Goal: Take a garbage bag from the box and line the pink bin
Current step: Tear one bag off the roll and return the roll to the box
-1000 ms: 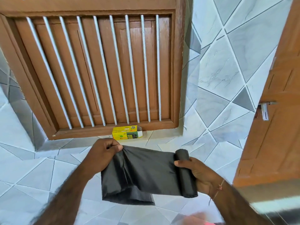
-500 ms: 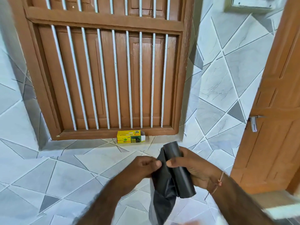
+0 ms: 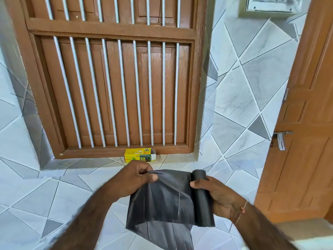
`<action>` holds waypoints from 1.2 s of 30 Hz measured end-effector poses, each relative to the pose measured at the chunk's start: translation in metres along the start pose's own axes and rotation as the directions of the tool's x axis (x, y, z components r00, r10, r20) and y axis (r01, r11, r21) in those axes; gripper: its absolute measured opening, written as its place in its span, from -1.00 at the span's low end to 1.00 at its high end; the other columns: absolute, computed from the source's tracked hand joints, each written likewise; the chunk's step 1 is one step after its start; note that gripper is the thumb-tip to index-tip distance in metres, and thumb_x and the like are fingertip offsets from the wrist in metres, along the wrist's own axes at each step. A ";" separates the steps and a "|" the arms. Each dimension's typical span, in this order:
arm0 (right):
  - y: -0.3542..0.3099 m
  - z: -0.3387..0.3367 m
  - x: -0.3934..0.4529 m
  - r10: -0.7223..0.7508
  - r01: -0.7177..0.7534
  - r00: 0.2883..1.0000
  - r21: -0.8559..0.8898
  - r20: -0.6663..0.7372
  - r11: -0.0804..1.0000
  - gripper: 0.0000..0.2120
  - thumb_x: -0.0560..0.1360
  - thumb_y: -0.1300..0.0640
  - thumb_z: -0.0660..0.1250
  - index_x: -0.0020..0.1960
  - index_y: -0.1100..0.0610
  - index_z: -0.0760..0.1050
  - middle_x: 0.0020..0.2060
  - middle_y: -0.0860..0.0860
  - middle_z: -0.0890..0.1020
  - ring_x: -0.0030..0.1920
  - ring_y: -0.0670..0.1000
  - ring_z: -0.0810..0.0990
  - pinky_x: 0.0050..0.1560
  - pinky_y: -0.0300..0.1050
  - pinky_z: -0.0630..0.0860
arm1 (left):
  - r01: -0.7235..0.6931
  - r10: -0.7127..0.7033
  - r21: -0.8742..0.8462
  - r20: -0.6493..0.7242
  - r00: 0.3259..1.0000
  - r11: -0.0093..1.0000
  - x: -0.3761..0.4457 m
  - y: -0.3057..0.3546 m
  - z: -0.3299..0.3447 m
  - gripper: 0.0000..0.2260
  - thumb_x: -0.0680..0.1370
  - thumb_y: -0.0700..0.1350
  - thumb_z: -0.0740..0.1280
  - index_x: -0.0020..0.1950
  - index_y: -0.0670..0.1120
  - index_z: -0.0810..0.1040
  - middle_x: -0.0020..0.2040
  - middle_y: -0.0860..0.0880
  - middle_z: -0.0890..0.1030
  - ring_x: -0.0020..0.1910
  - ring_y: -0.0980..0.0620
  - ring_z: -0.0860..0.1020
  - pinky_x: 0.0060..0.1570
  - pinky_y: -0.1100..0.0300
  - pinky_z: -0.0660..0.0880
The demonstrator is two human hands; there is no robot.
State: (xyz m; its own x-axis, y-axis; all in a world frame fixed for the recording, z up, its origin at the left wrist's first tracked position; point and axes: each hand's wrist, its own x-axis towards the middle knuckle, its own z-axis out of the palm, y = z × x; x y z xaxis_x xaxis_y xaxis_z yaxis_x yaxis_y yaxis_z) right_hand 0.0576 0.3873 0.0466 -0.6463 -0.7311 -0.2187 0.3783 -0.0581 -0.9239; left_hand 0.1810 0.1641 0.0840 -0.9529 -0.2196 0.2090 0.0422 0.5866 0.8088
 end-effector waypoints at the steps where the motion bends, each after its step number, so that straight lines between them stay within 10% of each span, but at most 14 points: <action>1: 0.001 -0.001 0.000 -0.004 0.004 1.000 0.004 0.001 1.000 -0.52 0.26 0.30 0.46 0.17 0.32 0.53 0.02 0.30 0.62 0.00 0.24 0.59 0.14 0.19 0.54 | 0.015 -0.015 0.013 -0.013 1.000 1.000 -0.002 -0.003 -0.002 -0.79 0.48 -0.17 0.43 -0.36 -0.08 0.55 -0.44 0.08 0.48 -0.41 0.17 0.41 -0.38 0.27 0.33; 14: -0.004 0.025 -0.007 -0.245 0.234 0.969 -0.171 -0.043 0.957 -0.74 0.31 0.25 0.54 -0.02 0.23 0.61 -0.13 0.18 0.71 -0.12 0.13 0.68 -0.03 -0.01 0.59 | 0.179 -0.170 -0.047 0.157 0.973 0.983 -0.023 -0.001 0.006 -0.84 0.48 0.05 0.41 -0.03 0.01 0.67 -0.08 0.07 0.71 -0.04 0.10 0.64 0.01 0.22 0.52; 26: 0.005 0.036 -0.007 -0.378 0.295 0.853 -0.265 -0.359 0.918 -0.71 0.25 0.07 0.59 -0.14 0.22 0.65 -0.21 0.14 0.73 -0.14 0.17 0.70 -0.01 0.07 0.63 | 0.006 -0.005 0.006 -0.059 0.998 1.000 -0.016 0.016 0.043 -0.88 0.55 -0.14 0.31 -0.09 -0.09 0.65 -0.16 -0.04 0.69 -0.19 0.06 0.61 -0.21 0.32 0.47; 36: 0.006 0.052 0.000 -0.616 0.289 0.589 -0.575 -0.523 0.765 -0.78 0.25 0.01 0.56 -0.21 0.07 0.58 -0.30 -0.09 0.66 -0.24 -0.08 0.63 -0.11 -0.16 0.55 | -0.052 0.105 0.159 -0.343 0.934 0.986 -0.010 0.012 0.061 -0.82 0.51 -0.08 0.36 -0.29 -0.04 0.55 -0.35 0.08 0.59 -0.27 0.15 0.51 -0.29 0.40 0.34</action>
State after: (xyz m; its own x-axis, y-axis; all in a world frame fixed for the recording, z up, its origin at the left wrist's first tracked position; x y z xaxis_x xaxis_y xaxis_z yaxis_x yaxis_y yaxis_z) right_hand 0.0941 0.3518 0.0571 -0.9603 -0.0389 0.2761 -0.2788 0.1353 -0.9508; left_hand 0.1730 0.2214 0.0579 -0.7822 -0.4110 0.4682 0.0438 0.7134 0.6994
